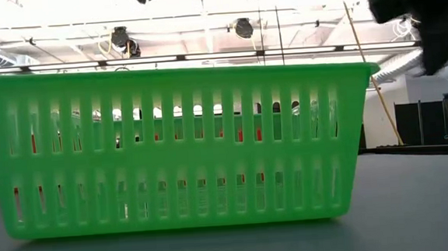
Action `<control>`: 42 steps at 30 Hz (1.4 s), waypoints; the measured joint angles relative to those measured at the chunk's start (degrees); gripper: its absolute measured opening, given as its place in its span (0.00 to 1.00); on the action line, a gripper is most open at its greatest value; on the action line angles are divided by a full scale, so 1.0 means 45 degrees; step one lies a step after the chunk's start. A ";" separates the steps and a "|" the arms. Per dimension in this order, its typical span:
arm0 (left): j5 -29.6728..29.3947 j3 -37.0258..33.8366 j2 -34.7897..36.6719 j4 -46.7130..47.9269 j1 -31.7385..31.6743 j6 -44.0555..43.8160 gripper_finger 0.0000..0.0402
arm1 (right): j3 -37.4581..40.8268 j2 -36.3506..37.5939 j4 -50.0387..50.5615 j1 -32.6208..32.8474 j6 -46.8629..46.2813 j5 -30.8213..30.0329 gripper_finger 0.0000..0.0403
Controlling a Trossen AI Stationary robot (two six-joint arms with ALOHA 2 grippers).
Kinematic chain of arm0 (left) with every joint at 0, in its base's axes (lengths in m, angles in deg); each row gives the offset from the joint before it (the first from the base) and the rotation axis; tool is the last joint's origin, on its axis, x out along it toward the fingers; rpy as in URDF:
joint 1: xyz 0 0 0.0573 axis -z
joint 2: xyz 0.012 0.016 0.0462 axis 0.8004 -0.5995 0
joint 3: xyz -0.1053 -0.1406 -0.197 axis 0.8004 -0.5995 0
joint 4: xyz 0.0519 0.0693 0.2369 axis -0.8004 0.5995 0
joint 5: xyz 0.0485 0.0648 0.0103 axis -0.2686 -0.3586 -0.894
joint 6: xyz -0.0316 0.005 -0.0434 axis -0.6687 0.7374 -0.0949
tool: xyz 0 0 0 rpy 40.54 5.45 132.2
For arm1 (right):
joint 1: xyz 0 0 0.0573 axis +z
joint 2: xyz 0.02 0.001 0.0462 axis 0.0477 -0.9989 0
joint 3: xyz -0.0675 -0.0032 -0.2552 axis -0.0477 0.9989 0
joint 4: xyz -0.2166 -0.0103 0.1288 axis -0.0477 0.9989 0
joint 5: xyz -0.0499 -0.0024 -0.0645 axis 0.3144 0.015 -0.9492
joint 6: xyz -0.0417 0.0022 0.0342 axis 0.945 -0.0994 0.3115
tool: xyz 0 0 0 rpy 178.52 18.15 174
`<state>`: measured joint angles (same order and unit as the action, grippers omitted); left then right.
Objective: Stack baskets on shelf by color
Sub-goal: Put the right green bin on the shelf
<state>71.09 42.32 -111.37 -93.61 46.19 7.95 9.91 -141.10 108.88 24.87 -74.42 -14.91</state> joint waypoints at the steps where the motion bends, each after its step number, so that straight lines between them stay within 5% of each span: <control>1: 0.0002 0.0000 -0.0083 -0.0261 -0.0137 0.0099 0.10 | 0.0000 -0.0001 0.0030 0.0174 -0.0796 0.0164 0.15; 8: 0.0000 0.0000 -0.0494 -0.1930 -0.1130 0.1105 0.10 | 0.0005 -0.0047 -0.2928 0.1039 -0.4390 0.0027 0.16; 14: 0.0015 0.0000 -0.0456 -0.1398 -0.1535 0.0893 0.10 | 0.0005 -0.0733 -0.3148 0.1393 -0.6398 -0.1189 0.16; 24: 0.0015 0.0000 -0.0203 -0.0650 -0.1506 0.0909 0.10 | -0.0104 -0.2742 -0.6618 0.1990 -0.8179 0.0190 0.16; 34: -0.0248 0.0000 -0.0184 -0.0834 -0.1501 0.0614 0.10 | -0.2175 -0.4533 -0.3870 0.2980 -1.0074 0.0152 0.16; 42: -0.0255 0.0000 -0.0184 0.0313 -0.1501 -0.0773 0.10 | -0.6596 -0.6174 0.0693 0.3439 -1.1618 0.0191 0.12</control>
<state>69.95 42.32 -112.20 -92.20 39.43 4.48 -19.77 -168.88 112.00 40.34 -126.70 -14.05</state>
